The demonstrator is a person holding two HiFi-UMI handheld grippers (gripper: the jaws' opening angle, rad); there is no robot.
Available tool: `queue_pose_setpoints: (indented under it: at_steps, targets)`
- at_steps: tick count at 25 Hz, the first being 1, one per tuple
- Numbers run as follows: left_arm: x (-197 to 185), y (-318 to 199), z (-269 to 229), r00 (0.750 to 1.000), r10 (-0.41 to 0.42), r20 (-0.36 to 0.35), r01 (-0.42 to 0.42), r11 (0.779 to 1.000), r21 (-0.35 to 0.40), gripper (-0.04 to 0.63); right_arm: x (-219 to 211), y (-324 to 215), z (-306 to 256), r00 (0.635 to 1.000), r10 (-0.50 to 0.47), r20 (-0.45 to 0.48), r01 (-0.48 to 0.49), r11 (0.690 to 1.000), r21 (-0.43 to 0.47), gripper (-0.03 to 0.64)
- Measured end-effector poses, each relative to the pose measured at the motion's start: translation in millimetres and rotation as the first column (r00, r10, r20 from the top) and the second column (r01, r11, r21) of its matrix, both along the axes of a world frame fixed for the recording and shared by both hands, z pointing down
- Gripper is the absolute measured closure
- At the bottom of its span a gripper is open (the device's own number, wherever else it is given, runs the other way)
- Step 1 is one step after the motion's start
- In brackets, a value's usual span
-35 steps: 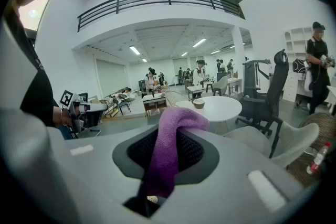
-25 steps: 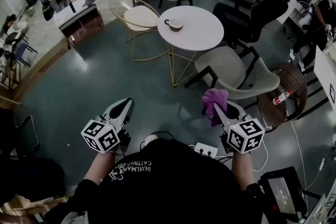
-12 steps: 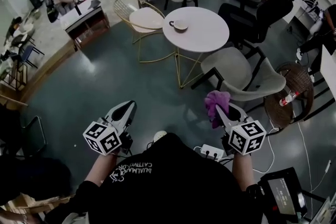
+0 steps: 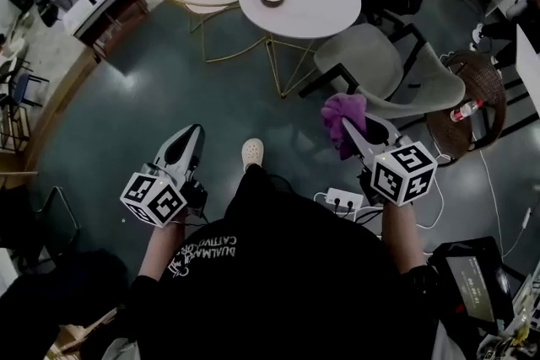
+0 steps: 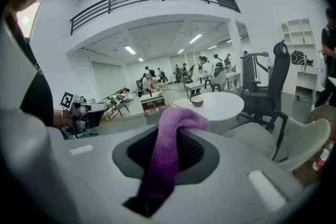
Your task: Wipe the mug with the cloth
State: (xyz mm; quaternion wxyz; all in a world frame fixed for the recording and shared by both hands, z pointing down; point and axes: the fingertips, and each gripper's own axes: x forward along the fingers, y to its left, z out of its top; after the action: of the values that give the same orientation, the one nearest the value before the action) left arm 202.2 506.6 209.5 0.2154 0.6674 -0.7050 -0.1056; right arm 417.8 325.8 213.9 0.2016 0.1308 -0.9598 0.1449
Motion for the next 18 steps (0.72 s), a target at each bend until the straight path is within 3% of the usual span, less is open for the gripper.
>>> queue_pose_setpoints:
  at_steps: [8, 15, 18]
  targets:
    - [-84, -71, 1, 0.998, 0.052, -0.041, -0.053, 0.998, -0.017, 0.597, -92, -60, -10, 0.999, 0.025, -0.026, -0.026, 1.0, -0.016, 0.538]
    - [-175, -138, -33, 0.994, 0.107, 0.02, -0.108, 0.993, 0.04, 0.597, -187, -115, -45, 0.988, 0.083, 0.131, -0.066, 0.99, -0.128, 0.538]
    - [-201, -155, -41, 0.988, 0.144, 0.06, -0.147, 0.988, 0.048, 0.597, -215, -128, -57, 0.983, 0.096, 0.154, -0.078, 0.989, -0.124, 0.538]
